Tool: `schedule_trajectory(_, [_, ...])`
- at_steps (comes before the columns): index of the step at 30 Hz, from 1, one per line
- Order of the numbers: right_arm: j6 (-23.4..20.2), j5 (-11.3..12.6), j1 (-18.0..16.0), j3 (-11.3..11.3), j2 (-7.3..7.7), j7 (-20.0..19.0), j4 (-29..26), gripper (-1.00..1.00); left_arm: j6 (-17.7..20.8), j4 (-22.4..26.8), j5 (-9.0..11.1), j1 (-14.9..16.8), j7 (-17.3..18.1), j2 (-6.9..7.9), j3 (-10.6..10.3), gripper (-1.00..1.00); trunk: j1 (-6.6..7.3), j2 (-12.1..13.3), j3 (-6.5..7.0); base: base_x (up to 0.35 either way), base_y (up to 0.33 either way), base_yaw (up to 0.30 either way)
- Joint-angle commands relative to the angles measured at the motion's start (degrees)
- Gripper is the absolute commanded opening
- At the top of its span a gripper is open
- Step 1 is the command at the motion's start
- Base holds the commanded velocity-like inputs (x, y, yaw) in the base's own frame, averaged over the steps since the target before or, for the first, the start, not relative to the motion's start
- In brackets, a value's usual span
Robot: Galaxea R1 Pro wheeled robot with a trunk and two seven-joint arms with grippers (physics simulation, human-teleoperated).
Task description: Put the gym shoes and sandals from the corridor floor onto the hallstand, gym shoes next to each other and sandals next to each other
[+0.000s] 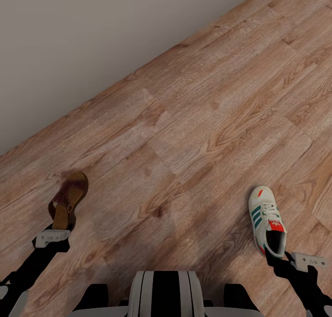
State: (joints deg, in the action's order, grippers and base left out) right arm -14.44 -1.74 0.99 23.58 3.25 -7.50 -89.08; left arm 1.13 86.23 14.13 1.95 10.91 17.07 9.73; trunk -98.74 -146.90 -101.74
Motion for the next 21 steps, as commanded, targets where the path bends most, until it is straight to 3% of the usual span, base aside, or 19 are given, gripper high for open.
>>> schedule_trajectory(1, [0.0, 0.1, 0.0, 0.0, -0.09, 0.1, 0.0, -1.0, 0.3, -0.3, -0.9, 0.0, -1.5, -0.47, -0.1, -1.0, 0.0, 0.0, 0.0, 0.0, 0.0, 0.0])
schedule_trajectory(6, [-0.1, 0.1, 0.0, 0.0, -0.93, 0.0, 0.0, -1.0, 1.1, -1.1, -3.2, 0.0, -3.7, -1.99, -0.4, -1.0, 0.0, 0.0, 0.0, 0.0, 0.0, 0.0])
schedule_trajectory(13, [0.3, 0.1, 0.1, 0.1, -3.09, 0.1, -0.1, -1.0, 0.7, -2.1, -4.6, 0.0, 1.3, -2.84, -1.2, -1.0, 0.0, 0.0, 0.0, 0.0, 0.0, -0.012])
schedule_trajectory(21, [0.5, 0.0, 0.1, 0.2, -3.79, 0.2, -0.1, -1.0, -2.0, -2.7, -5.0, -0.4, 3.6, -3.04, -1.3, -1.0, 0.0, 0.0, 0.0, 0.0, 0.0, -0.162])
